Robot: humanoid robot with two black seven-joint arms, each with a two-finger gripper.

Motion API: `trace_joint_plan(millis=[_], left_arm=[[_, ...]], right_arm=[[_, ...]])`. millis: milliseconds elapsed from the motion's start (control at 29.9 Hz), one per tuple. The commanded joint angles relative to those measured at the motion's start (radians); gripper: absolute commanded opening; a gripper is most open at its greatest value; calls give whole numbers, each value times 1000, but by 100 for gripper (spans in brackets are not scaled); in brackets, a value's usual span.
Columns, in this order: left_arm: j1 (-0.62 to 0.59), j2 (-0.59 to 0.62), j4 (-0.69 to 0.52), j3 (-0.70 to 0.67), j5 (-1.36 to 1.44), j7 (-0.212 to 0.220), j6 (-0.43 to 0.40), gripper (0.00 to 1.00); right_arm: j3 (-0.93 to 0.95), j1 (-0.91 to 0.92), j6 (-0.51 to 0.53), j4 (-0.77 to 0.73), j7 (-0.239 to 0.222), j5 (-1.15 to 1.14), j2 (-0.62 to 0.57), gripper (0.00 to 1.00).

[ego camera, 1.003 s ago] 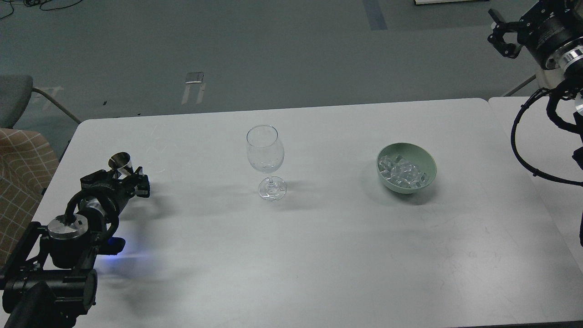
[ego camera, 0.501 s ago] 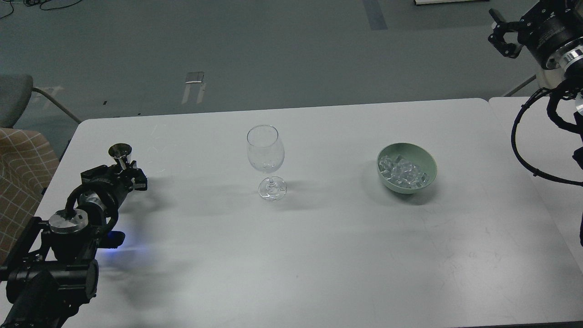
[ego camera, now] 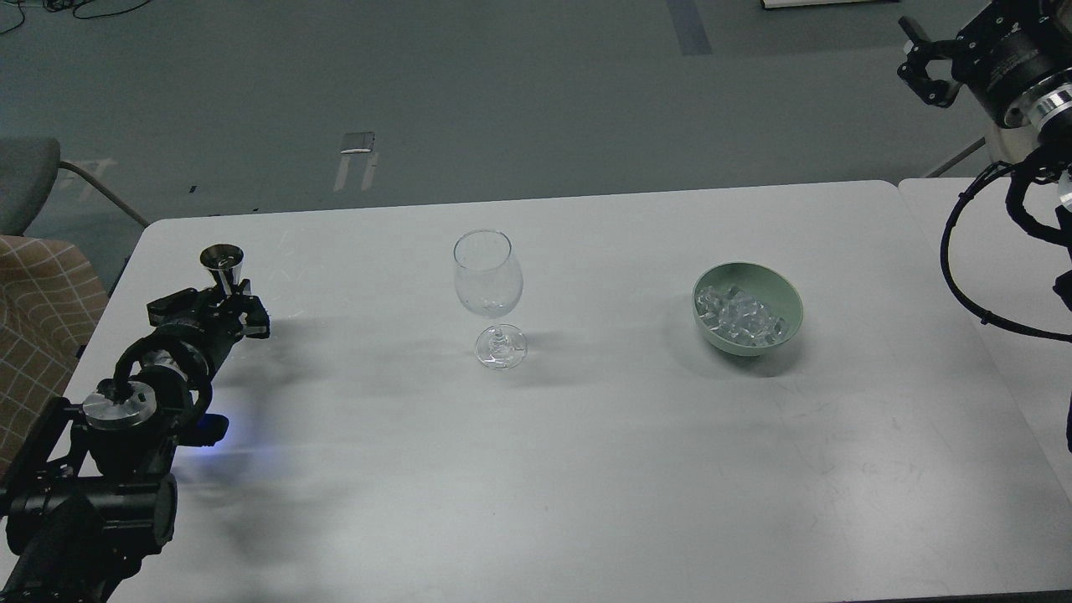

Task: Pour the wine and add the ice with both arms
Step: 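Lift the jigger with the left gripper and carry it toward the wine glass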

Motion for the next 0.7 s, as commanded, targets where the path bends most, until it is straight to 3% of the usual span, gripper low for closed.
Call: trace_joint_plan(millis=[0, 668], left_arm=[[-8, 2, -36, 0, -3, 1, 1, 2], [23, -29, -361, 9, 2, 8, 84, 0]], right_arm=[[0, -6, 0, 0, 0, 0, -5, 100], [1, -18, 0, 0, 1, 2, -21, 100]])
